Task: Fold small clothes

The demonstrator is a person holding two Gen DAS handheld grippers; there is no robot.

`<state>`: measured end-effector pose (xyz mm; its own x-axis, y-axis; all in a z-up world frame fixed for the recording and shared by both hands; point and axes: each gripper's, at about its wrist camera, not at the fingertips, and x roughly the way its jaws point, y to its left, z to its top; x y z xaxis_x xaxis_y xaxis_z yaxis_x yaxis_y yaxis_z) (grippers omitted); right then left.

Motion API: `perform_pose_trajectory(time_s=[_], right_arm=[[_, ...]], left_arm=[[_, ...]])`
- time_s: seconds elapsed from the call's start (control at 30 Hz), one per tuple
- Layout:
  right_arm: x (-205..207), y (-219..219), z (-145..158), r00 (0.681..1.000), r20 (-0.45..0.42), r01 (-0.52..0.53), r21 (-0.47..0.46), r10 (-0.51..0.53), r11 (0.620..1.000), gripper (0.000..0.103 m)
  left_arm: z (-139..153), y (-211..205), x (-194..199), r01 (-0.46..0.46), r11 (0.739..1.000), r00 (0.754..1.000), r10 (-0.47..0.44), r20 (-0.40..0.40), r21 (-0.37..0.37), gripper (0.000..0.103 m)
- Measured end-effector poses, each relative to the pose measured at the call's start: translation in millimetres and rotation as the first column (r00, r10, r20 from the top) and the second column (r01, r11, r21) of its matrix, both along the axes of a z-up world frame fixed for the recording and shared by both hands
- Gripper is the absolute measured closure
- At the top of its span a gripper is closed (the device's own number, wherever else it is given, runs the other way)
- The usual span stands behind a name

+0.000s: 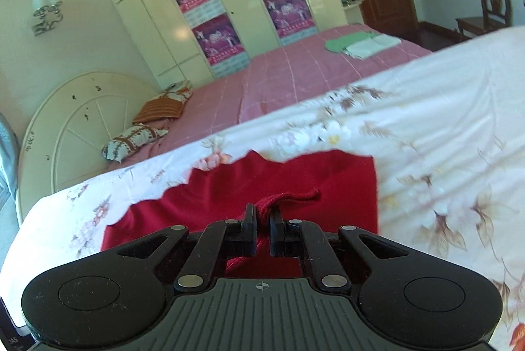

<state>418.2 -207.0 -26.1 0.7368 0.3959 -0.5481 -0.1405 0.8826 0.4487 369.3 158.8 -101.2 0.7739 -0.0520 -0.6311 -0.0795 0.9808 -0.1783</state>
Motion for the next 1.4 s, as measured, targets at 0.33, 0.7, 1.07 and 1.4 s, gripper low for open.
perform_pose_trajectory(time_s=[0.33, 0.7, 1.07, 1.4], right_arm=[[-8.9, -16.5, -49.1, 0.994, -0.104, 0.01, -0.055, -0.016, 0.998, 0.097], [-17.0, -14.2, -56.4, 0.995, -0.103, -0.006, -0.094, -0.003, 0.996, 0.097], [-8.2, 10.1, -29.3, 0.998, -0.053, 0.024, -0.068, -0.028, 0.997, 0.097], [-19.9, 51.3, -51.7, 0.992, -0.045, -0.122, -0.171, 0.116, 0.978, 0.088]], left_arm=[[2.6, 2.8, 3.1, 0.033, 0.999, 0.999, -0.033, -0.022, 0.002, 0.059], [18.4, -25.4, 21.6, 0.215, 0.974, 0.976, -0.216, -0.004, -0.068, 0.058], [22.0, -82.9, 42.5, 0.285, 0.958, 0.958, -0.284, 0.026, -0.038, 0.046], [13.6, -88.6, 43.4, 0.341, 0.94, 0.94, -0.341, 0.021, 0.004, 0.042]])
